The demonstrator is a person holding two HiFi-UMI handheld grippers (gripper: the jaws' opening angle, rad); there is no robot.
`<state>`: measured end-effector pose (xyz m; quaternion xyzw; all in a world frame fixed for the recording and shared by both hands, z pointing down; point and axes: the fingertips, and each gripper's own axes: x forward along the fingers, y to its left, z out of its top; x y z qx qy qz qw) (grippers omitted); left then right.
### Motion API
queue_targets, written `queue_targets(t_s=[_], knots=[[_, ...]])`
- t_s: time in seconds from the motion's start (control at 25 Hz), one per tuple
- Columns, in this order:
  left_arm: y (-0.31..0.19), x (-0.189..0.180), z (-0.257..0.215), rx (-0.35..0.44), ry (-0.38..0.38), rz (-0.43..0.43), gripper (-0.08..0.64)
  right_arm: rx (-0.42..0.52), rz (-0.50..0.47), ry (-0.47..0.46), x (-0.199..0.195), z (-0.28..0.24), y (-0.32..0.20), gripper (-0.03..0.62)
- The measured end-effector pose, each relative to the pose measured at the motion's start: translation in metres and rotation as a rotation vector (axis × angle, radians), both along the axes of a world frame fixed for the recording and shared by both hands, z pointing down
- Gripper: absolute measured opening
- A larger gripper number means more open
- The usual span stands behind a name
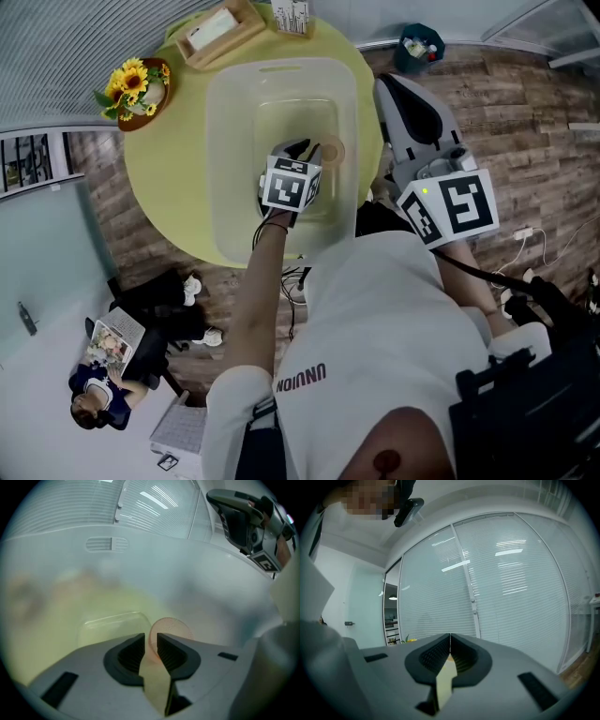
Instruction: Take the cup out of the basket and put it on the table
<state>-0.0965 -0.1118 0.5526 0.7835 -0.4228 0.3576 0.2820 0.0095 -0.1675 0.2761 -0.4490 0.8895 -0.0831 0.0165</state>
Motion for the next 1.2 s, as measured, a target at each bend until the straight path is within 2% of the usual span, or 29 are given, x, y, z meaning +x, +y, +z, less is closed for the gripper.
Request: queue_targets(t_s=[0.16, 0.32, 0.64, 0.88, 1.2], knots=[[-0.004, 0.0, 0.014, 0.013, 0.023, 0.006, 0.089, 0.0, 0.001, -0.001, 0.0, 0.0, -0.003, 0.02], [0.0, -0.002, 0.012, -0.004, -0.001, 0.008, 0.089, 0.002, 0.003, -0.002, 0.0, 0.0, -0.001, 0.02], [-0.001, -0.003, 0.021, -0.003, 0.013, 0.004, 0.085, 0.005, 0.004, -0.004, 0.0, -0.001, -0.001, 0.02], [0.0, -0.007, 0.009, -0.006, -0.045, -0.004, 0.04, 0.005, 0.01, -0.005, 0.001, -0.001, -0.001, 0.02], [-0.002, -0.009, 0.007, -0.002, -0.049, -0.005, 0.035, 0.003, 0.014, -0.005, 0.001, -0.002, -0.001, 0.02]])
